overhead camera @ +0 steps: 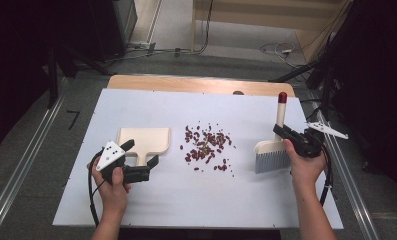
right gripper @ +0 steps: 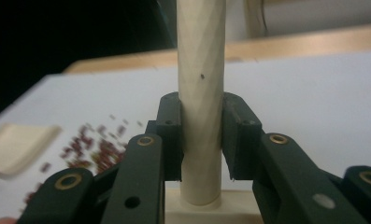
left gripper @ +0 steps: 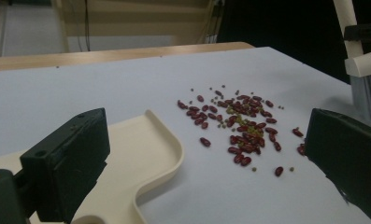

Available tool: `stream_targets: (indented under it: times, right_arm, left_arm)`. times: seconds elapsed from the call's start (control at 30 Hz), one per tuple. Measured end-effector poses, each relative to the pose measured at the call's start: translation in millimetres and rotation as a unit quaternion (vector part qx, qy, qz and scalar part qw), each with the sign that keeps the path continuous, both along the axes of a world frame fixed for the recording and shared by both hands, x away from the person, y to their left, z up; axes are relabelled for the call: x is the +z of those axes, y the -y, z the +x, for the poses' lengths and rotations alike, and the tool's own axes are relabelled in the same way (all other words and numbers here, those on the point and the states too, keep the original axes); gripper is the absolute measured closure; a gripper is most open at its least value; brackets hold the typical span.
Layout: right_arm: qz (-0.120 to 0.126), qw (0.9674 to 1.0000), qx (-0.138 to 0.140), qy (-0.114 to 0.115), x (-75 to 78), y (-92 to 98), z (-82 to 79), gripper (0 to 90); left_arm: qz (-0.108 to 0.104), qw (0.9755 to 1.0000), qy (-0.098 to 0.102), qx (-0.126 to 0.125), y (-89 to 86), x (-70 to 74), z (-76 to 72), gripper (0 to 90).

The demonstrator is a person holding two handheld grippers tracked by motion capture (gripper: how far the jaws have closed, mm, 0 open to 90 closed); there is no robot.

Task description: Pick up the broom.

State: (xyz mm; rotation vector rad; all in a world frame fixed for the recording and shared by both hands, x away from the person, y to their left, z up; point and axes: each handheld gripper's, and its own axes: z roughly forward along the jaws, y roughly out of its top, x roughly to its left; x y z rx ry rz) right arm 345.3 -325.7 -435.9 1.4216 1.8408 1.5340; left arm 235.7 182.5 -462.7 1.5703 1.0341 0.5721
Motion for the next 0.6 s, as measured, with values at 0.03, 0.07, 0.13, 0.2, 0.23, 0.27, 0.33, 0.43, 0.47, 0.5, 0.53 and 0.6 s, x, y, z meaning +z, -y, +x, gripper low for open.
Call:
stream_targets:
  times: [0.03,0.07,0.13,0.2,0.23,0.27,0.33,0.43,0.47,0.5,0.53,0.6]
  right_arm:
    - [0.0,1.0,0.0,0.0,0.0,0.0,0.0,69.8]
    - [0.004,0.9999,0.001,0.013,2.2,-0.8,-4.0,69.7]
    - [0.016,0.999,0.003,0.042,6.4,-3.8,-11.9,69.7]
    - [0.032,0.9962,0.025,0.077,16.1,-11.4,-19.8,69.7]
    - [0.032,0.9962,0.025,0.077,16.1,-11.4,-19.8,69.7]
    - [0.026,0.9933,0.032,0.108,22.2,-20.8,-26.2,69.7]
    - [0.022,0.9919,0.034,0.12,24.9,-26.2,-28.9,69.7]
    - [0.014,0.987,0.057,0.15,32.8,-51.4,-38.3,69.7]
    - [0.014,0.9854,0.065,0.157,33.7,-57.8,-40.6,69.7]
    - [0.012,0.9842,0.07,0.162,34.2,-64.1,-43.0,69.7]
    - [0.012,0.9842,0.07,0.162,34.2,-64.1,-43.0,69.7]
    - [0.011,0.9807,0.087,0.174,33.3,-83.3,-49.4,69.7]
  left_arm:
    - [0.0,1.0,0.0,-0.002,1.8,1.7,-0.6,0.8]
    - [-0.002,1.0,0.0,-0.005,3.9,3.3,-1.2,0.9]
    - [-0.009,0.9999,0.001,-0.011,7.7,6.3,-1.8,0.8]
    - [-0.01,0.9998,-0.006,-0.016,12.5,9.6,-1.3,0.9]
    - [-0.009,0.9997,-0.006,-0.02,15.4,11.2,-1.1,0.9]
    - [-0.008,0.9996,-0.007,-0.026,18.3,13.1,-1.2,0.9]
    - [-0.013,0.9991,-0.009,-0.04,25.1,17.2,-1.5,1.0]
    - [-0.017,0.9985,-0.005,-0.052,35.0,23.7,-5.1,2.6]
    - [-0.019,0.9982,-0.005,-0.056,38.4,25.4,-6.1,2.6]
    - [-0.02,0.9978,-0.006,-0.063,41.9,26.8,-6.9,2.6]
    - [-0.022,0.9972,-0.009,-0.071,46.0,27.9,-7.5,2.6]
    - [-0.024,0.9959,-0.016,-0.086,54.1,29.6,-8.1,3.8]
